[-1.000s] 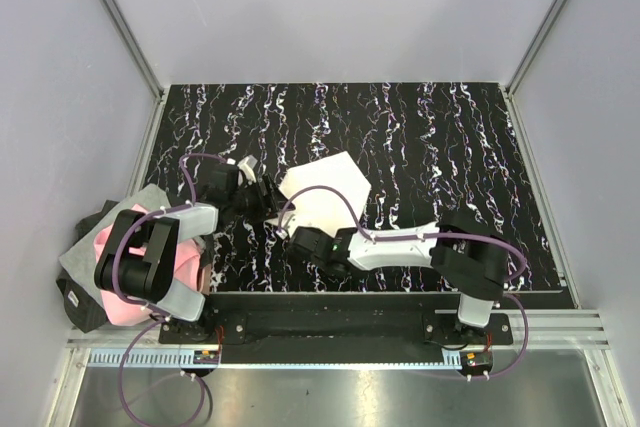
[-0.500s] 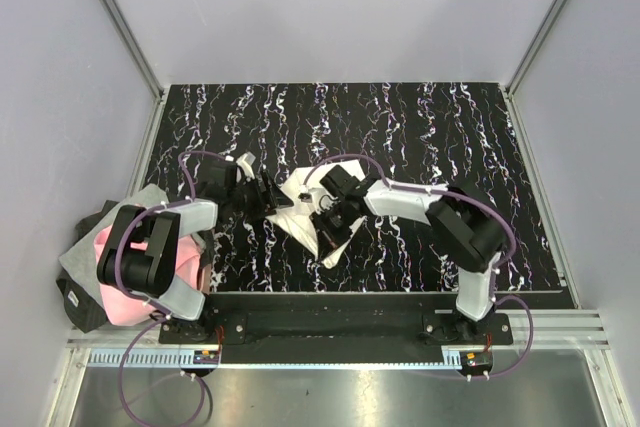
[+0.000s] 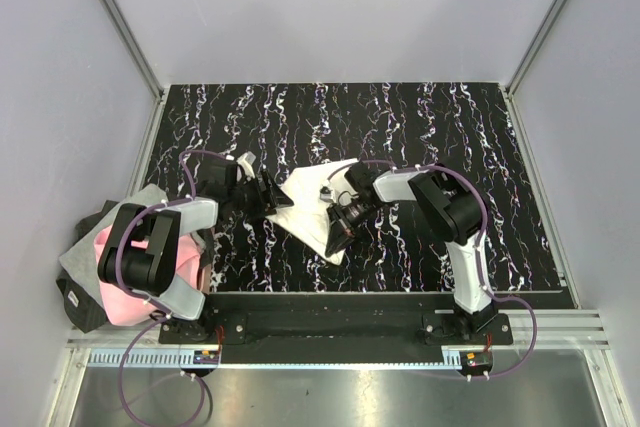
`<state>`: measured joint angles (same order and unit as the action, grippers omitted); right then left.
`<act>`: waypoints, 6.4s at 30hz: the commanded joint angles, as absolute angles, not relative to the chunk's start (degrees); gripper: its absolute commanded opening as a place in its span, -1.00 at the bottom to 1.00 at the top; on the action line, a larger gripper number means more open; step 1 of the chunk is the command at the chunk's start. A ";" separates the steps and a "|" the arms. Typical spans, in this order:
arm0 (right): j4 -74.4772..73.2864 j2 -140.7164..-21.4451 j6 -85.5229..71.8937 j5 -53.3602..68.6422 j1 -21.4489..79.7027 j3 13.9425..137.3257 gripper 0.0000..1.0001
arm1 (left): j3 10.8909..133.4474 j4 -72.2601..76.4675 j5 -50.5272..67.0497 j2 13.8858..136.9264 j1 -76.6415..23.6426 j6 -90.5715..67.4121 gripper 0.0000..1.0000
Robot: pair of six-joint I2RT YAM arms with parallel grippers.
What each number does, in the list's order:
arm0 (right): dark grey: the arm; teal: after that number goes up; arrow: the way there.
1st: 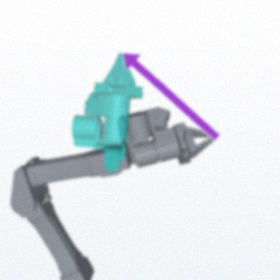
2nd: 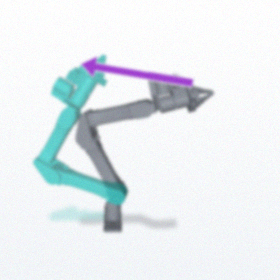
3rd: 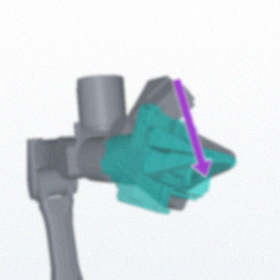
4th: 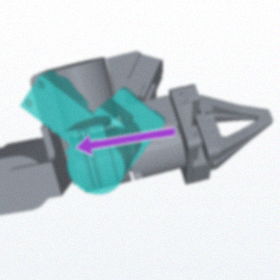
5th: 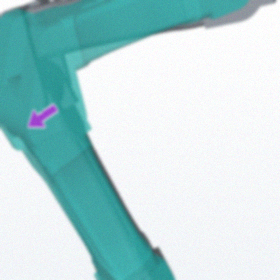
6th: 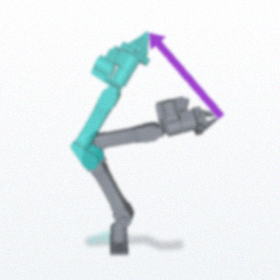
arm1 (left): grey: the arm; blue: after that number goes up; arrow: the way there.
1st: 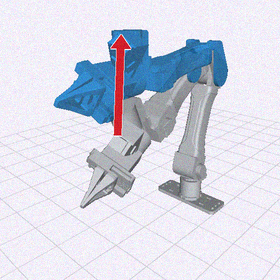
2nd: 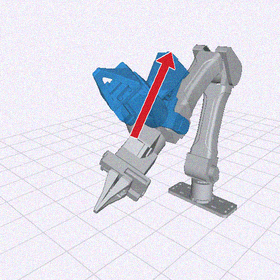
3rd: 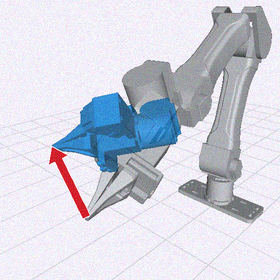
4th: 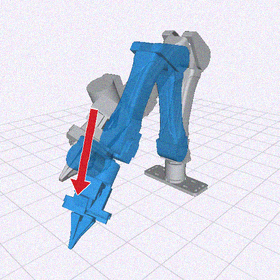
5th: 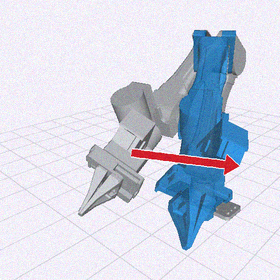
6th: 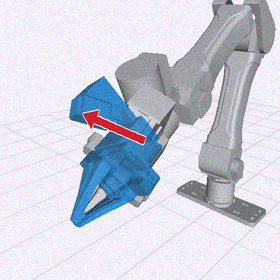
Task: Fold the napkin, place the utensils inside, and roll it up
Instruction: Roll the napkin with the utensil
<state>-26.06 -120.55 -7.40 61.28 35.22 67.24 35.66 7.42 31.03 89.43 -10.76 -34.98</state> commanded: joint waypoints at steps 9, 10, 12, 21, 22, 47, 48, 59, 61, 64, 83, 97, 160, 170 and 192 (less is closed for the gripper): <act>-26.80 -116.11 -11.76 62.85 29.27 68.55 -0.48 | 34.01 -1.32 23.11 93.25 -10.11 -31.82 0.54; -26.81 -113.67 -12.21 62.06 28.83 68.64 -0.37 | 34.10 -1.32 23.20 93.25 -10.11 -31.82 0.54; -26.98 -110.93 -13.61 59.69 28.83 69.08 -0.20 | 34.10 -1.23 23.38 93.34 -10.11 -31.73 0.54; -31.20 -101.86 -13.62 51.00 36.27 69.17 0.09 | 33.93 -1.23 23.55 93.16 -10.11 -31.64 0.54; -31.46 -102.13 -13.45 49.85 37.78 69.08 0.10 | 33.93 -1.14 23.47 93.16 -10.11 -31.64 0.54; -41.66 -109.43 -10.02 29.19 44.91 74.09 0.10 | 34.10 -1.14 23.73 93.69 -10.11 -31.73 0.54; -41.66 -109.34 -10.02 28.83 44.91 74.35 0.10 | 34.19 -1.14 23.73 93.78 -10.11 -31.64 0.54; -41.84 -111.80 -8.53 25.14 43.07 74.71 0.10 | 34.19 -1.06 23.99 93.78 -10.11 -31.64 0.54; -41.84 -111.71 -8.09 24.70 42.80 74.36 0.10 | 34.28 -1.14 23.99 93.87 -10.11 -31.64 0.54; -41.84 -111.27 -7.30 24.52 42.71 74.88 0.09 | 34.19 -1.06 23.99 93.87 -10.11 -31.55 0.54; -13.55 -100.01 5.18 0.80 58.88 70.84 0.01 | 34.45 -1.14 24.43 94.22 -10.11 -31.64 0.54; -6.59 -110.12 10.90 -6.85 59.59 70.66 0.14 | 34.37 -1.14 24.61 94.57 -10.11 -31.55 0.54; -19.60 -126.38 -4.31 51.76 40.08 73.04 -0.70 | 22.94 3.43 29.53 77.87 -9.84 -35.86 0.28; -19.60 -128.15 -4.04 53.79 38.94 74.88 -0.68 | 23.20 3.52 29.97 81.38 -10.55 -35.95 -0.65; -17.67 -97.82 7.38 3.79 56.57 69.26 0.32 | 31.29 -6.41 30.58 85.78 -10.55 -32.78 -1.00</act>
